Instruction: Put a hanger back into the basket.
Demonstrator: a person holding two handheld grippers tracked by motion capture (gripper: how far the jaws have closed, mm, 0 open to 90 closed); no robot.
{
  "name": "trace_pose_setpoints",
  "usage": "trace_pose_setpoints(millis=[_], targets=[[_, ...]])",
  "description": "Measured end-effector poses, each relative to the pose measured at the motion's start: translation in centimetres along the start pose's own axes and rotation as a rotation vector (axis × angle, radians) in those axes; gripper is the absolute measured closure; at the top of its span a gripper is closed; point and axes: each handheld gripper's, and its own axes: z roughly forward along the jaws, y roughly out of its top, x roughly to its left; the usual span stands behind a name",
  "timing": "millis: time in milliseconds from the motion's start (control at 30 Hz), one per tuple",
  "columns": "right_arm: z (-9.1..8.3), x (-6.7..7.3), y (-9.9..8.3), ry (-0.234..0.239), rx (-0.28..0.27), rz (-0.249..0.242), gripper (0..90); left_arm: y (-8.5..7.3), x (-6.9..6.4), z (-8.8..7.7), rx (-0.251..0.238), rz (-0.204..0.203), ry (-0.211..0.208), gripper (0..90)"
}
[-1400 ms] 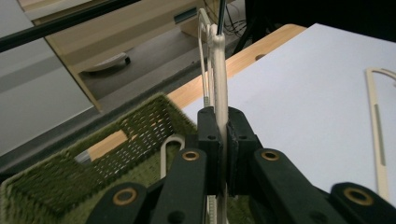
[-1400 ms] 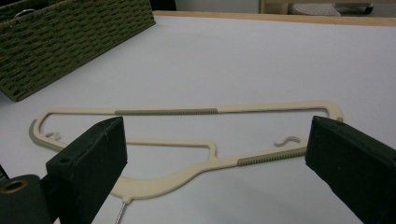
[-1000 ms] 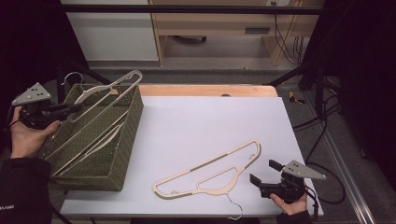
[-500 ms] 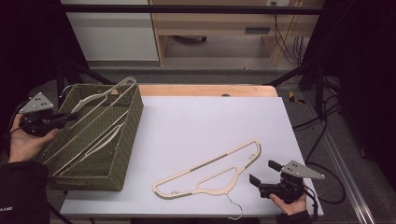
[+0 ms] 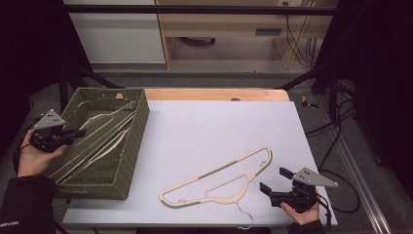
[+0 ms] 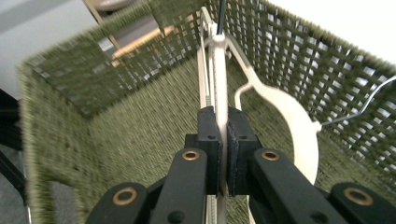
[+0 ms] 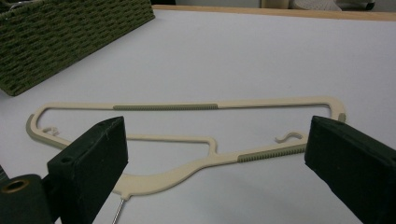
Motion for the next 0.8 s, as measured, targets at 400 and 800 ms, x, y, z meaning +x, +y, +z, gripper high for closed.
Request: trace_pose_setpoints(millis=[400, 800], targets=[[0.2, 0.1, -0.1, 0.004, 0.007, -0.007, 6.7, -1.8, -0.4, 1.6, 0.078, -0.092, -0.107, 78.5], [0.1, 0.2, 0.1, 0.011, 0.004, -0.014, 6.8, -1.1, -3.2, 3.2, 0.213, 0.008, -0.173, 65.3]])
